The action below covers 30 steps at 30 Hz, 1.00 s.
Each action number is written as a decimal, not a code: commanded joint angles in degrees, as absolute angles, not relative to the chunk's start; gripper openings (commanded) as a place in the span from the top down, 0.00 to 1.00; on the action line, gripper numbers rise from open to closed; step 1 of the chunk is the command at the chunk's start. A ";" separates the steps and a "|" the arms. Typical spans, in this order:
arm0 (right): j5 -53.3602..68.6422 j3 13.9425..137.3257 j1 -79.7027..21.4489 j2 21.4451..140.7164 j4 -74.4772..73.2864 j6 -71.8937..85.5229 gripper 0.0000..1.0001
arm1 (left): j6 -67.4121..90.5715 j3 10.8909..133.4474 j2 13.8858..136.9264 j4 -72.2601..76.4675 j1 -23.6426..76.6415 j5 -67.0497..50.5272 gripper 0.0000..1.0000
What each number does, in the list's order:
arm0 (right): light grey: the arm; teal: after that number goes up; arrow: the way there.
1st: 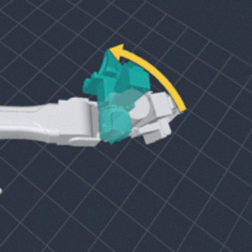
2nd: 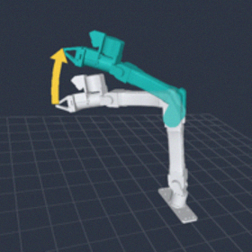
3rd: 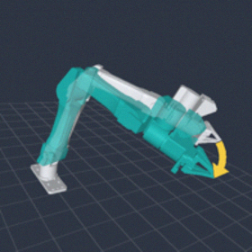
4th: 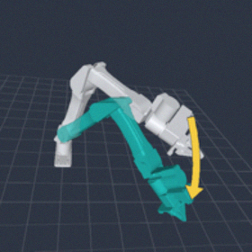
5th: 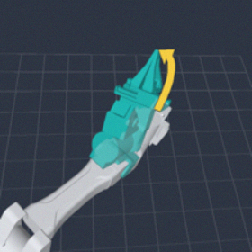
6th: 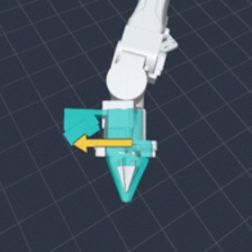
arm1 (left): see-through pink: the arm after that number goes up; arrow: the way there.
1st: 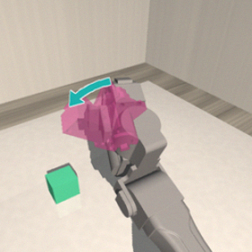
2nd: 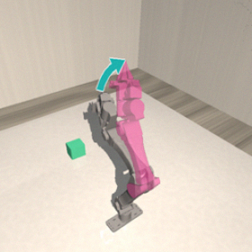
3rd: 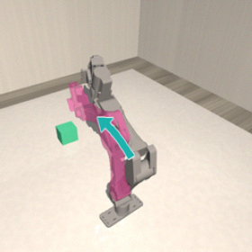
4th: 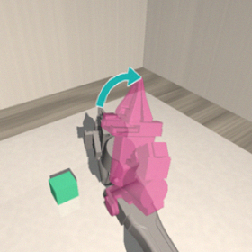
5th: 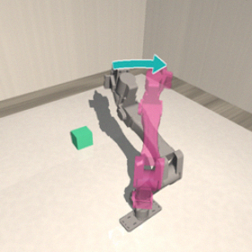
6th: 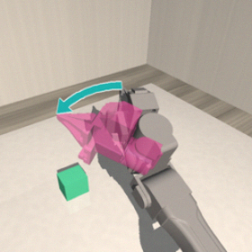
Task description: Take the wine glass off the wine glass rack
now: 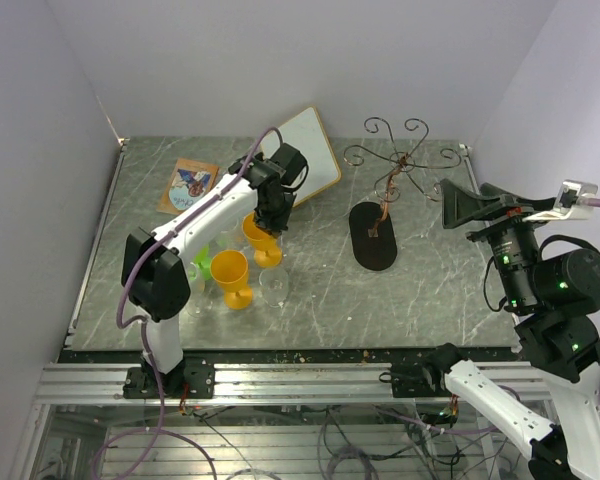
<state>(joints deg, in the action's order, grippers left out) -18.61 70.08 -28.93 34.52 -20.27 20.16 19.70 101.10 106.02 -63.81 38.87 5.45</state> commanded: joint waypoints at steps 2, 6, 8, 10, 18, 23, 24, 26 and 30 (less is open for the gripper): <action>-17.09 71.26 -28.78 33.76 -20.77 19.44 0.00 | 18.52 104.45 105.86 -65.65 39.31 5.10 0.70; -17.42 71.83 -28.76 34.22 -21.72 20.10 0.00 | 18.74 104.92 103.39 -65.12 39.32 7.28 0.55; -17.72 72.58 -28.83 34.74 -22.69 19.87 0.00 | 19.24 105.20 101.56 -64.73 39.34 8.57 0.47; -17.92 73.21 -28.81 35.02 -23.64 19.28 0.00 | 19.73 105.81 99.58 -64.73 39.35 9.68 0.42; -19.65 75.14 -28.82 34.73 -26.64 18.57 0.00 | 21.83 102.38 83.85 -56.19 39.29 12.01 0.25; -20.85 77.66 -28.82 35.24 -30.09 18.04 0.00 | 22.39 98.26 70.00 -48.11 39.34 13.19 0.18; -20.98 78.22 -28.79 35.37 -30.83 17.93 0.00 | 22.34 97.39 67.30 -46.46 39.32 13.35 0.17; -21.53 79.21 -28.83 35.59 -32.10 18.02 0.00 | 22.29 95.64 61.93 -43.29 39.37 14.12 0.16; -21.28 80.13 -28.83 35.22 -32.58 18.25 0.00 | 21.65 92.22 52.52 -37.77 39.31 16.59 0.13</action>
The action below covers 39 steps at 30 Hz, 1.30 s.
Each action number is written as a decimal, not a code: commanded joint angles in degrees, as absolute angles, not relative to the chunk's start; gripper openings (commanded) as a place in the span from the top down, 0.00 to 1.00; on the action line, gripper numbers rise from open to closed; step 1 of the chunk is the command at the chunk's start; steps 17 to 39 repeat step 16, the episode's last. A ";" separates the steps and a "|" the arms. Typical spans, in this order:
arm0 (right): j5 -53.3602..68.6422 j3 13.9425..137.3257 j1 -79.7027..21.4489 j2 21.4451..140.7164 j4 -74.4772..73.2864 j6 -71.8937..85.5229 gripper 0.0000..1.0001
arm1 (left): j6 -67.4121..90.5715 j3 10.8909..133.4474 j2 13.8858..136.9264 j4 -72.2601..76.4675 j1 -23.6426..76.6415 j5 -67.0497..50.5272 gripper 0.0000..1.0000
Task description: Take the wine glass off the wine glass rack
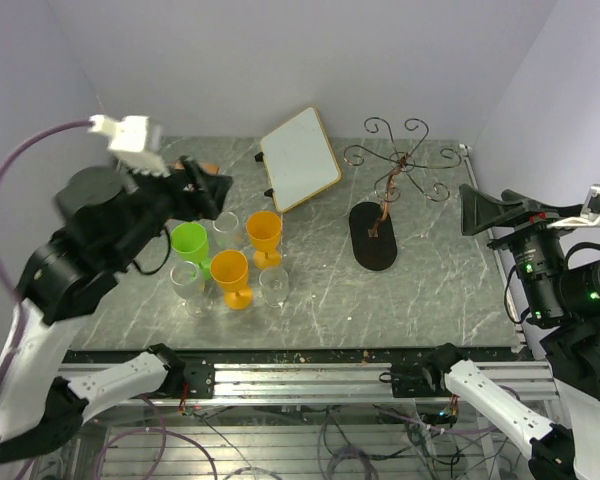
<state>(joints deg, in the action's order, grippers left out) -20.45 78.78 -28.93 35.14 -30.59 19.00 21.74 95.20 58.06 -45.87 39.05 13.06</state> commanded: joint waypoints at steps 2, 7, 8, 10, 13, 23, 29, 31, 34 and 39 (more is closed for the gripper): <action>-21.10 80.46 -28.83 35.05 -32.63 18.35 0.00 | 21.16 91.48 48.17 -36.14 39.36 17.78 0.12; -22.20 81.34 -28.80 35.15 -33.47 18.97 0.00 | 20.74 90.59 42.28 -35.20 39.36 19.42 0.11; -22.38 81.45 -28.81 35.13 -33.52 19.13 0.00 | 20.81 90.26 41.52 -35.17 39.33 19.69 0.11; -22.50 81.72 -28.83 34.89 -33.61 19.41 0.00 | 20.81 89.93 40.31 -35.35 39.35 20.19 0.11; -21.79 77.94 -28.83 31.89 -29.43 18.69 0.00 | 21.02 90.12 39.85 -36.12 39.32 20.74 0.11; -26.34 79.60 -28.80 31.97 -32.38 20.66 0.00 | 21.33 90.02 40.34 -36.02 39.37 19.89 0.11; -26.34 79.60 -28.80 31.97 -32.38 20.66 0.00 | 21.33 90.02 40.34 -36.02 39.37 19.89 0.11; -26.34 79.60 -28.80 31.97 -32.38 20.66 0.00 | 21.33 90.02 40.34 -36.02 39.37 19.89 0.11; -26.34 79.60 -28.80 31.97 -32.38 20.66 0.00 | 21.33 90.02 40.34 -36.02 39.37 19.89 0.11; -26.34 79.60 -28.80 31.97 -32.38 20.66 0.00 | 21.33 90.02 40.34 -36.02 39.37 19.89 0.11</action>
